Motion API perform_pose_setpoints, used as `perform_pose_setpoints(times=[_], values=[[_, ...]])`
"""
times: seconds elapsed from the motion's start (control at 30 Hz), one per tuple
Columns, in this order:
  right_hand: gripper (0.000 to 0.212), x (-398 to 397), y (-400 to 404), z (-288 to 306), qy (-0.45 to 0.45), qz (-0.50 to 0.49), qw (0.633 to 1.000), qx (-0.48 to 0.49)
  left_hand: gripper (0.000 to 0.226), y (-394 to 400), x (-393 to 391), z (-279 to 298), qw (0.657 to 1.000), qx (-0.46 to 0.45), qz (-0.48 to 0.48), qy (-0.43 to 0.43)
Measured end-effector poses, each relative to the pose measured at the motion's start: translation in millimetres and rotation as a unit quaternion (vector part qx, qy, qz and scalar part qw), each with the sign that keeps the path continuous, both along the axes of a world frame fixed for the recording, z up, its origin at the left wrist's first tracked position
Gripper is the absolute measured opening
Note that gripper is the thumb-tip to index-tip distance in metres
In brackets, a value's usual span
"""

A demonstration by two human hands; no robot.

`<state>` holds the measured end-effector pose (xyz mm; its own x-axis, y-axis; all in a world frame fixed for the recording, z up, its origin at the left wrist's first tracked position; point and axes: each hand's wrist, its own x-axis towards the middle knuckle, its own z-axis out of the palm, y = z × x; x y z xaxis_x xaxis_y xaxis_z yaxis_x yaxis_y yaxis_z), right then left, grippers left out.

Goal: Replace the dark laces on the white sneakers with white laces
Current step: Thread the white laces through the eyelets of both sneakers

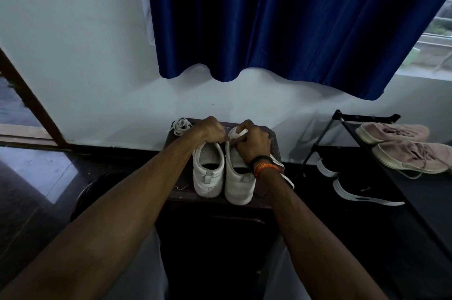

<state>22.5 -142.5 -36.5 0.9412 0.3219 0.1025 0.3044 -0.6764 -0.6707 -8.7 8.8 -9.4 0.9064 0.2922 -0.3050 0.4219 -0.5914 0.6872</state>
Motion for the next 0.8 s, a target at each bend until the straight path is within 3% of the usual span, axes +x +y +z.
perform_pose_setpoints(times=[0.2, 0.27, 0.63, 0.8], values=[[0.035, 2.7, -1.4, -5.7, 0.000, 0.021, 1.000, 0.022, 0.012, -4.0, -0.2, -4.8, 0.989, 0.117, -0.079, -0.054], [0.036, 3.5, -2.0, -6.9, -0.004, 0.027, 0.999, 0.025, 0.021, -4.9, 0.6, -6.2, 0.983, 0.140, -0.101, -0.060], [0.035, 6.5, -7.9, -7.5, -0.002, 0.058, 0.998, 0.030, 0.027, -6.1, 2.2, -5.5, 0.965, 0.202, -0.156, -0.053], [0.026, 5.8, -9.3, -14.9, -0.011, 0.017, 0.998, 0.057, 0.013, -3.4, 2.4, -1.5, 0.962, 0.212, -0.159, -0.066]])
